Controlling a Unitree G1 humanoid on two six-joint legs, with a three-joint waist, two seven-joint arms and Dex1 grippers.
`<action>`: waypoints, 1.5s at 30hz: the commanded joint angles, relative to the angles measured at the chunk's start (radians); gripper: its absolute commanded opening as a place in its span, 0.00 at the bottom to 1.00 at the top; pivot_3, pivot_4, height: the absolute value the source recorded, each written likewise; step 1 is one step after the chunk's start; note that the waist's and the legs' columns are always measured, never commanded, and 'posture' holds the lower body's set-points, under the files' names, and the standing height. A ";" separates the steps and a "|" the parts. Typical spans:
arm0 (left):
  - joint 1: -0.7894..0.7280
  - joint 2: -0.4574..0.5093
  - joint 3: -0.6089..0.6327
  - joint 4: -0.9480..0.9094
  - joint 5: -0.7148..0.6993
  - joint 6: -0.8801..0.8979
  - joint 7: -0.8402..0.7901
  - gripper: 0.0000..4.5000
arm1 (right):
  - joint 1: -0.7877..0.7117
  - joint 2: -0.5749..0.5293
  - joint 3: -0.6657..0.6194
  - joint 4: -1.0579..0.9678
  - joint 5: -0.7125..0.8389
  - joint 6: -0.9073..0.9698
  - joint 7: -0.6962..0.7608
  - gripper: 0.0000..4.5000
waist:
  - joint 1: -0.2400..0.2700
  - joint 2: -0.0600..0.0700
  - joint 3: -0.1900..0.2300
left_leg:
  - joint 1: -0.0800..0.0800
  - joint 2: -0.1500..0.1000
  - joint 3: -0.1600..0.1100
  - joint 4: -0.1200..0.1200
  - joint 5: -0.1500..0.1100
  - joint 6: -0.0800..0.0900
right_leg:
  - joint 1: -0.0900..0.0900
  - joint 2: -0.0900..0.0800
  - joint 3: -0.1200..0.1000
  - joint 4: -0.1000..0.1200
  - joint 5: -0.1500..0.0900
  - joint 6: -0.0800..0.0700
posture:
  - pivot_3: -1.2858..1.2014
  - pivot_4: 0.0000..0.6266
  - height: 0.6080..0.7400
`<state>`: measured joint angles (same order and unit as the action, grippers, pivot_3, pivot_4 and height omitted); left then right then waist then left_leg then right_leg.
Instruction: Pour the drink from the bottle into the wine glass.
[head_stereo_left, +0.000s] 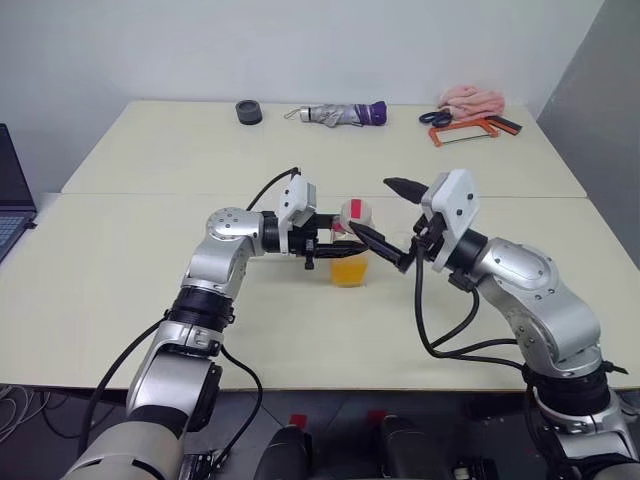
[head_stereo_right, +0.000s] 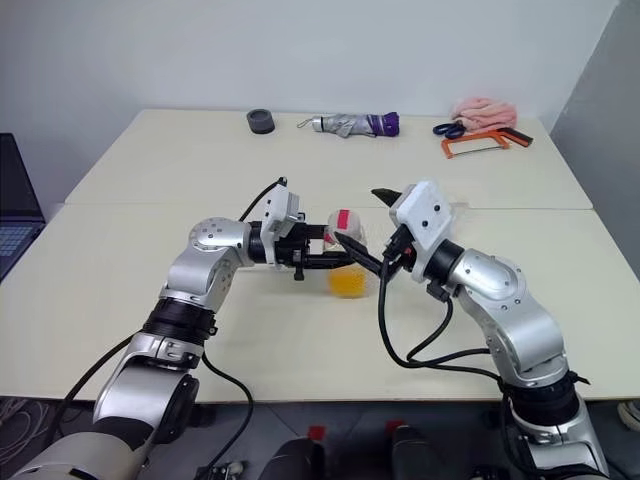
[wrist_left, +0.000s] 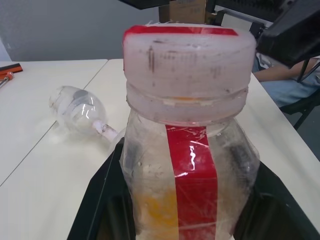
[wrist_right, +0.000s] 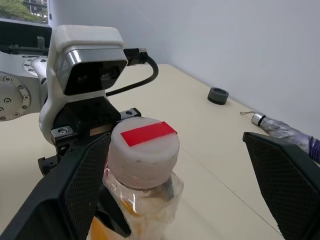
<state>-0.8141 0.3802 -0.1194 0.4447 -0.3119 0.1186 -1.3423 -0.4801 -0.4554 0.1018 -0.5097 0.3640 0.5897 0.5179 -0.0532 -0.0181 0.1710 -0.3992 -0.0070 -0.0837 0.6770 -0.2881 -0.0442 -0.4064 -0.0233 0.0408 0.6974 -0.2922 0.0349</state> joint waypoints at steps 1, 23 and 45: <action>-0.020 0.010 0.023 -0.027 -0.022 -0.015 -0.018 0.40 | 0.013 -0.022 -0.060 -0.050 0.062 0.041 0.024 1.00 | 0.000 0.000 0.000 | 0.000 0.000 0.000 0.000 0.000 0.000 | 0.000 0.000 0.000 0.000 0.000 0.000 | 0.52 0.24 1.00; -0.023 0.006 0.025 -0.027 -0.020 -0.010 -0.018 0.40 | -0.103 0.069 0.063 0.040 -0.068 -0.002 -0.053 1.00 | -0.001 0.000 0.000 | 0.000 0.000 0.000 0.000 0.000 0.000 | 0.000 0.000 0.000 0.000 0.000 0.000 | 0.52 0.24 1.00; -0.022 0.010 0.024 -0.022 -0.015 -0.014 -0.021 0.40 | -0.042 0.055 -0.008 -0.039 0.071 0.130 -0.017 1.00 | -0.001 0.000 0.000 | 0.000 0.000 0.000 0.000 0.000 0.000 | 0.000 0.000 0.000 0.000 0.000 0.000 | 0.52 0.24 1.00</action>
<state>-0.8143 0.3882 -0.1159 0.4449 -0.3121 0.1201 -1.3635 -0.5205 -0.3949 0.1162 -0.5029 0.4155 0.7169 0.4912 -0.0541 -0.0181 0.1710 -0.3990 -0.0068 -0.0838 0.6770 -0.2881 -0.0441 -0.4063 -0.0232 0.0408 0.6975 -0.2922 0.0349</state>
